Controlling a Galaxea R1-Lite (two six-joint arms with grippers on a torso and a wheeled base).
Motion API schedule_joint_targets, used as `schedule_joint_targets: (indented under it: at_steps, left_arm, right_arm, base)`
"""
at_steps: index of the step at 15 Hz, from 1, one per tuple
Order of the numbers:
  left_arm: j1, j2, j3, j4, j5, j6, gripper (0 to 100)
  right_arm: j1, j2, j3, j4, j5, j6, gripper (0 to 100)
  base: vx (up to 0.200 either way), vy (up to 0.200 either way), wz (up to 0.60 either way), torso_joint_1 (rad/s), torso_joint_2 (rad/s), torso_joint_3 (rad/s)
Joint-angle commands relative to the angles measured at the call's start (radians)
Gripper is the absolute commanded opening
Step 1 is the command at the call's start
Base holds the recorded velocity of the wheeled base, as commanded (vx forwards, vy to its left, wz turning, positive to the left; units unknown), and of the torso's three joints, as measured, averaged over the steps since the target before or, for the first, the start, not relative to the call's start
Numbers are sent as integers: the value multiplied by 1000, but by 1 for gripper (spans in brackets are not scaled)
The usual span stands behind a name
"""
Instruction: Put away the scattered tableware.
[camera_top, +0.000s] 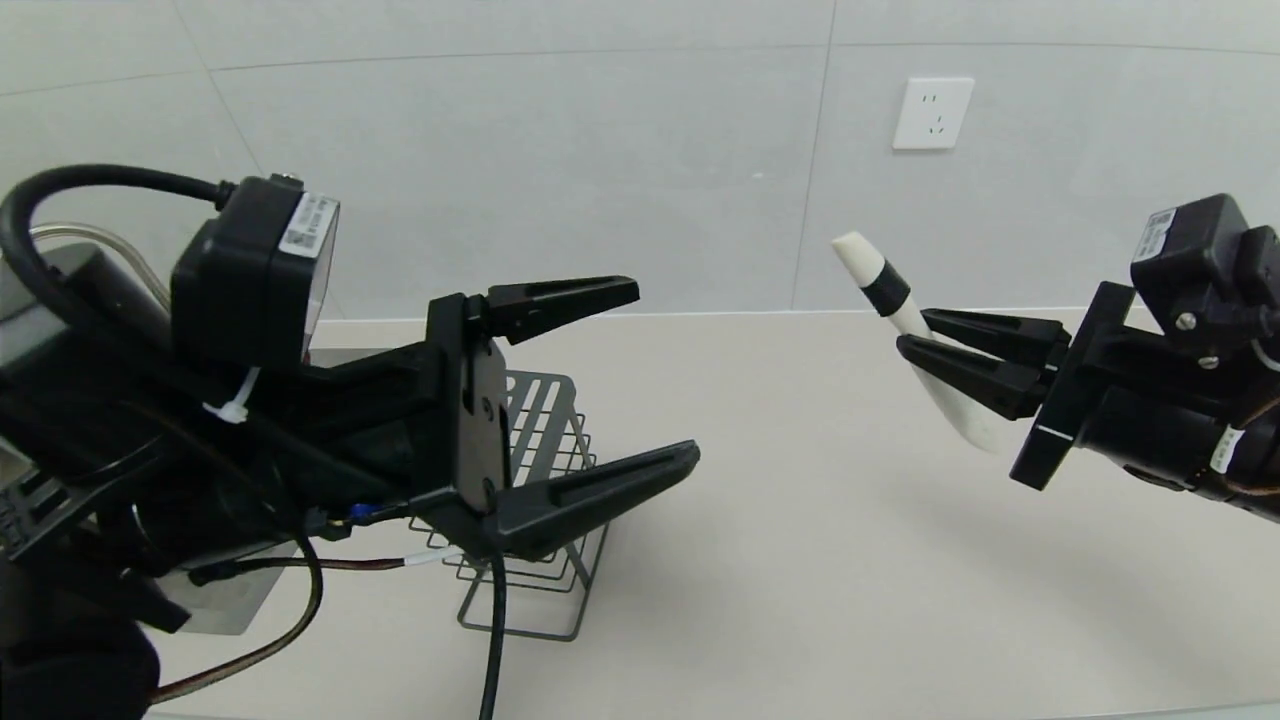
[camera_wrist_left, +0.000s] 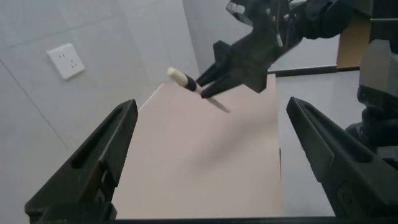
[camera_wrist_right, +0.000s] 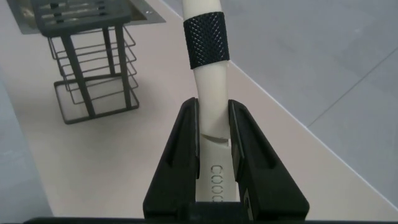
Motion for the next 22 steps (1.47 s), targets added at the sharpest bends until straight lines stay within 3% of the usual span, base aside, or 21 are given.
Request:
schedule_joint_targets:
  at_steps: [1, 2, 3, 4, 5, 6, 9, 11, 17, 19, 22]
  left_arm:
    - [-5, 72, -39, -59, 12, -56, 100]
    - [-31, 98, -51, -98, 46, -102, 100]
    - [-70, 110, -51, -114, 124, -175, 100]
    - [-97, 112, -51, -114, 181, -223, 100]
    - [-182, 124, -68, -112, 304, -353, 100]
    - [-211, 146, -88, -112, 337, -389, 100]
    - [-232, 202, -94, -114, 350, -389, 100]
    - [-260, 235, -111, -114, 397, -389, 100]
    - [-317, 348, -263, -94, 506, -387, 100]
    - [-347, 407, -343, -94, 567, -387, 100]
    - [-373, 465, -426, -97, 589, -378, 100]
  right_arm:
    - [0, 0, -22, -7, 0, 0, 0]
    - [0, -1, -22, -12, 0, 0, 0]
    - [0, 0, -25, -12, 0, 0, 0]
    - [0, 0, -28, -12, 0, 0, 0]
    - [0, 0, -28, -12, -1, 0, 0]
    - [0, 0, -27, -12, -4, 0, 0]
    - [0, 0, -30, -13, -7, 0, 0]
    - [0, 2, -28, -13, -7, 0, 0]
    - [0, 6, -24, -13, -7, 0, 0]
    - [0, 6, -24, -13, -4, -2, 0]
    - [0, 6, -22, -13, -1, -2, 0]
  base:
    - [0, 0, 0, 0, 0, 0]
    - [0, 0, 0, 0, 0, 0]
    - [0, 0, 0, 0, 0, 0]
    - [0, 0, 0, 0, 0, 0]
    - [0, 0, 0, 0, 0, 0]
    - [0, 0, 0, 0, 0, 0]
    - [0, 0, 0, 0, 0, 0]
    - [0, 0, 0, 0, 0, 0]
    - [0, 0, 0, 0, 0, 0]
    - [0, 0, 0, 0, 0, 0]
    - [0, 0, 0, 0, 0, 0]
